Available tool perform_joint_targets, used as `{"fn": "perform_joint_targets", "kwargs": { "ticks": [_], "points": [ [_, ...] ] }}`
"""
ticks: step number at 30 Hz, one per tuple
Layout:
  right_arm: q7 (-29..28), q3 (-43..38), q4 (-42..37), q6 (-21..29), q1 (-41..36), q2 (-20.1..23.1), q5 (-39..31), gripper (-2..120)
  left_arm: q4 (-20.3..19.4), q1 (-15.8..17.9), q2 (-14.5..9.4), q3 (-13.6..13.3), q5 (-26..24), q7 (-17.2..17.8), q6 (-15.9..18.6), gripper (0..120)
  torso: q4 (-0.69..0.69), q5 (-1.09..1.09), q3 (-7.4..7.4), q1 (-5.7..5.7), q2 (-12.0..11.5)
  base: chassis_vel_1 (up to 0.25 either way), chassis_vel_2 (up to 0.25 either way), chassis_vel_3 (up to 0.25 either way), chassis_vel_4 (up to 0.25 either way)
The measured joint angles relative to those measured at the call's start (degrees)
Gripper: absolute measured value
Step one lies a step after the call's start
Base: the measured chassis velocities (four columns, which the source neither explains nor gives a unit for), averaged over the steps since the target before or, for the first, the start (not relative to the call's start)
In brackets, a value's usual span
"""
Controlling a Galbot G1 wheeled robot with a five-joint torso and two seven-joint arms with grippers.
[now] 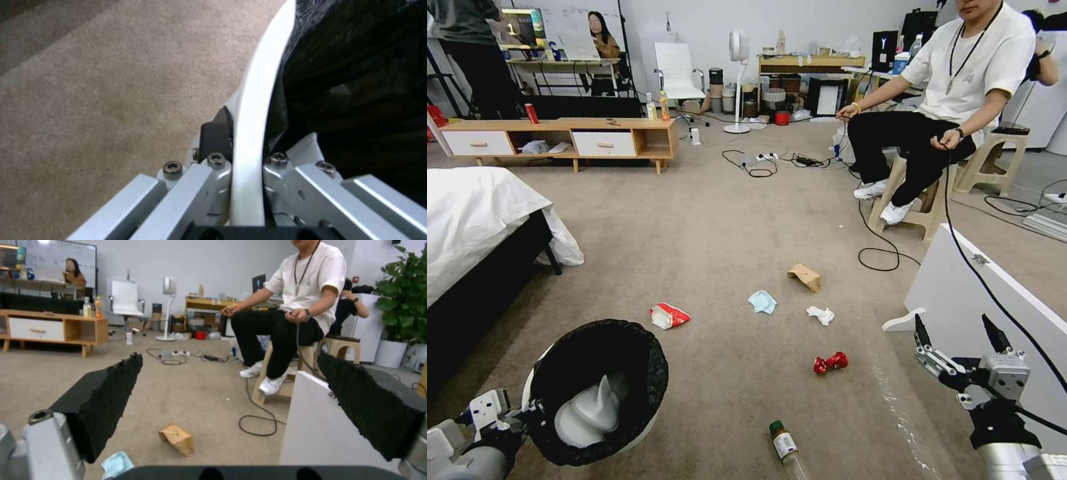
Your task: Pick up the trash bin and place the garbage on the floor into it.
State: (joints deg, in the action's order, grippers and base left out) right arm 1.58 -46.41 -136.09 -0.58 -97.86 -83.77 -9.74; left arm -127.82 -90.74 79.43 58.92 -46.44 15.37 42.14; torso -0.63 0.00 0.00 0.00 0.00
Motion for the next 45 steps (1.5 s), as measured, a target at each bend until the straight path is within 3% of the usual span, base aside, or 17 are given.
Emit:
{"fn": "perform_joint_targets", "kwargs": {
  "ticks": [16,22,25,29,31,34,36,39,45],
  "points": [
    [0.0,0.2,-0.3,0.6,-0.1,0.4,-0.2,100,-0.4,-0.2,0.2,-0.6,0.5,-0.1,0.0,2,0.0,0.0,0.0,0.0,0.0,0.0,0.0,0.0,0.0],
    [-0.9,1.2,-0.9,4.4,-0.1,2.5,-2.6,100,-0.5,-0.3,0.5,-1.3,1.2,-0.4,0.0,2,-0.01,0.01,0.0,0.0,0.0,0.0,0.0,0.0,0.0],
    [-4.1,3.2,-2.4,13.4,-0.3,8.1,-12.5,100,-0.6,-0.4,1.0,-1.8,1.9,-0.6,0.0,2,0.01,0.0,0.0,0.0,0.0,0.0,0.0,0.0,0.0],
    [-6.7,4.5,-2.8,18.3,-0.1,11.7,-18.4,100,-0.7,-0.6,1.3,-1.9,2.1,-0.6,0.0,2,-0.01,0.0,0.0,0.0,0.0,0.0,0.0,0.0,0.0],
    [-10.2,5.8,-3.0,25.6,1.4,16.3,-26.1,100,-0.9,-0.7,1.6,-2.0,2.4,-0.7,0.0,2,0.01,0.01,0.0,0.0,0.0,0.0,0.0,0.0,0.0],
    [-11.3,6.3,-2.9,28.6,2.2,18.5,-29.1,100,-0.9,-0.8,1.8,-2.0,2.6,-0.7,0.0,2,0.0,0.01,0.0,0.0,0.0,0.0,0.0,0.0,0.0],
    [-13.4,7.5,-1.9,32.9,3.4,23.1,-34.1,100,-0.9,-0.8,2.1,-2.0,2.8,-0.7,0.0,2,0.01,0.0,0.0,0.0,0.0,0.0,0.0,0.0,0.0],
    [-15.2,8.8,-0.7,36.9,4.2,26.4,-38.3,100,-0.9,-0.8,2.4,-1.9,2.9,-0.7,0.0,2,0.0,0.0,0.0,0.0,0.0,0.0,0.0,0.0,0.0],
    [-19.6,12.4,2.3,42.2,6.2,29.8,-43.6,100,-0.6,-0.7,2.9,-1.6,3.5,-0.7,0.0,2,0.0,0.01,0.0,0.0,0.0,0.0,0.0,0.0,0.0]
  ]
}}
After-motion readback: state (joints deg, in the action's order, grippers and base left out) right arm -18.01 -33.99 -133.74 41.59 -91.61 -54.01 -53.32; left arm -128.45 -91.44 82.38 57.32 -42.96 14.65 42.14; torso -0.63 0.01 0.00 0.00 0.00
